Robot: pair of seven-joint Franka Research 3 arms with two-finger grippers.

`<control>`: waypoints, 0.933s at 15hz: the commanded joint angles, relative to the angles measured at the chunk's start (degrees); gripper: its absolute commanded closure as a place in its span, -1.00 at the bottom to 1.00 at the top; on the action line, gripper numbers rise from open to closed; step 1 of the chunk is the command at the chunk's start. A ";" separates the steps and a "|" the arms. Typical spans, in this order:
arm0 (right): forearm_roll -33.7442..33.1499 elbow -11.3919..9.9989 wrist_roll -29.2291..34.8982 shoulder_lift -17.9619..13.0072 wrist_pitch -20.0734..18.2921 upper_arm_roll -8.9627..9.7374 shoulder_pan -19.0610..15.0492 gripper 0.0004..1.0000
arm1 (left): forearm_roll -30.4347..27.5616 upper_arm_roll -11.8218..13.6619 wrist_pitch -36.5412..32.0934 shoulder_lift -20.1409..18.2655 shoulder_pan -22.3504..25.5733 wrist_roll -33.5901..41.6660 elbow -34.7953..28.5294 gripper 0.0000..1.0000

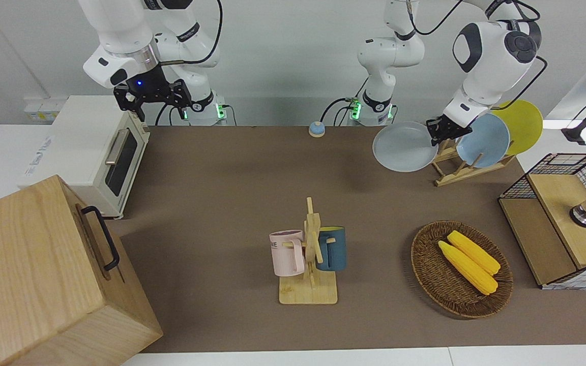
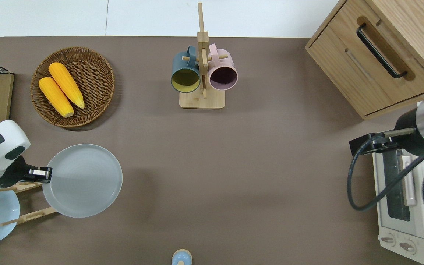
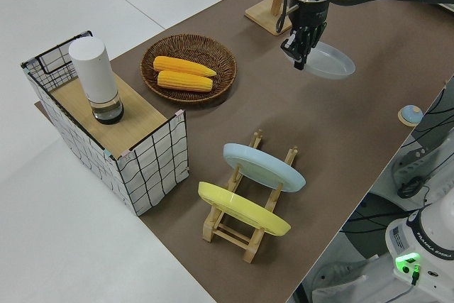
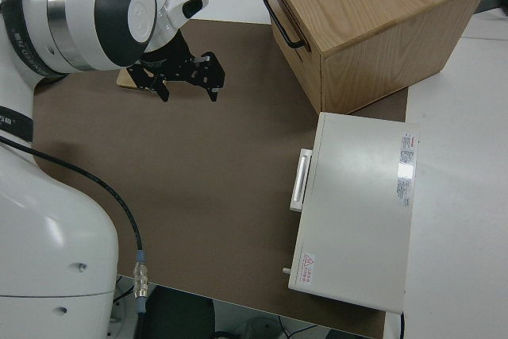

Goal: Pick gray plate from table and place it on lower plate rack with left arm
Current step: 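Lift the gray plate with the left gripper toward the wooden rack, then lower the gray plate into the lower slot of the rack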

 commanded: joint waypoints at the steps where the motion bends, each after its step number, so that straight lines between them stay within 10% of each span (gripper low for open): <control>1: -0.37 0.36 0.68 -0.12 -0.67 1.15 -1.42 -0.97 | 6.21 -0.39 -3.43 0.24 -0.08 -1.45 2.45 1.00; 14: -0.37 0.45 0.68 -0.12 -0.67 1.24 -1.42 -0.97 | 36.09 -7.41 -11.42 0.94 -0.96 -17.35 2.02 1.00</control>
